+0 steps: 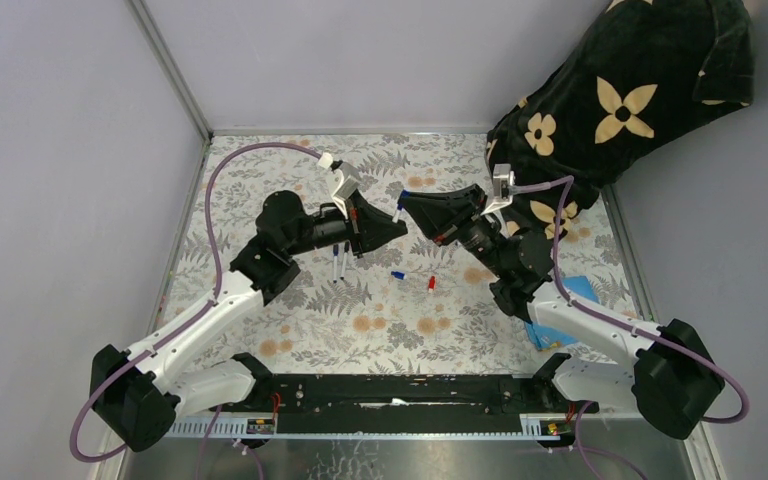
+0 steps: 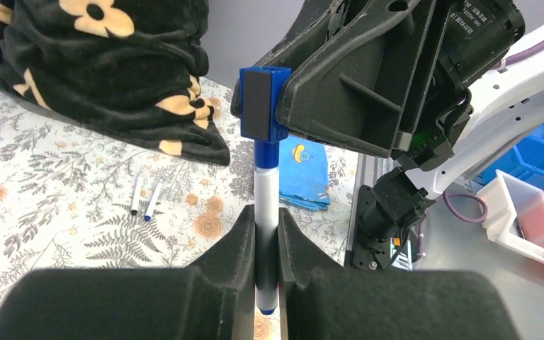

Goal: Insert the pens into the pen caps

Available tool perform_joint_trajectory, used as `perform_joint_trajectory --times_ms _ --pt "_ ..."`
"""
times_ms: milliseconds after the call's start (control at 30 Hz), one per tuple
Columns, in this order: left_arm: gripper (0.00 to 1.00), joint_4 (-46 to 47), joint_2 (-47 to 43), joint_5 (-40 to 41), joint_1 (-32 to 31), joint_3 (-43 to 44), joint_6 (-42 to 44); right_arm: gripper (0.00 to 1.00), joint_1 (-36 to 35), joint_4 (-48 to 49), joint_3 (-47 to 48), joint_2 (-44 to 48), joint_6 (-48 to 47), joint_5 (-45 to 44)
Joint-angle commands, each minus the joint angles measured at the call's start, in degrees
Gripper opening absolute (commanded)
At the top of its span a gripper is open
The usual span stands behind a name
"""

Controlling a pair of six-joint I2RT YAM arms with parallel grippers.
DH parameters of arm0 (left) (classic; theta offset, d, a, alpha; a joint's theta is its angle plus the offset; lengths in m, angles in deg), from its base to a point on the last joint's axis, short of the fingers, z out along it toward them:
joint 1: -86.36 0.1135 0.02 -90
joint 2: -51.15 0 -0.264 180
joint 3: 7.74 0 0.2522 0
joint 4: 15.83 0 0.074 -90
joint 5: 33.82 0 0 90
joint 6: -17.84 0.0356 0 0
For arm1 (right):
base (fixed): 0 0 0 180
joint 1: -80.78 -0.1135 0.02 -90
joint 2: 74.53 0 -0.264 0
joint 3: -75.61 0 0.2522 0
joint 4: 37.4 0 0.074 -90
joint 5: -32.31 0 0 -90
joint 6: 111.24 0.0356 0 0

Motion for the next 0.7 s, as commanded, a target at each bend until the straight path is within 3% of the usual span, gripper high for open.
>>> perform_joint_trajectory --times_ms 0,667 --pt "0.0 10.0 -2.2 2.3 0.1 0.9 -2.0 0.0 -5.5 -10.0 -2.9 -1.9 -2.1 6.2" --pt "0.0 15.3 -2.0 -0.4 3.2 1.3 -7.0 0.0 -15.5 -19.7 -13.1 1.5 -3.5 1.3"
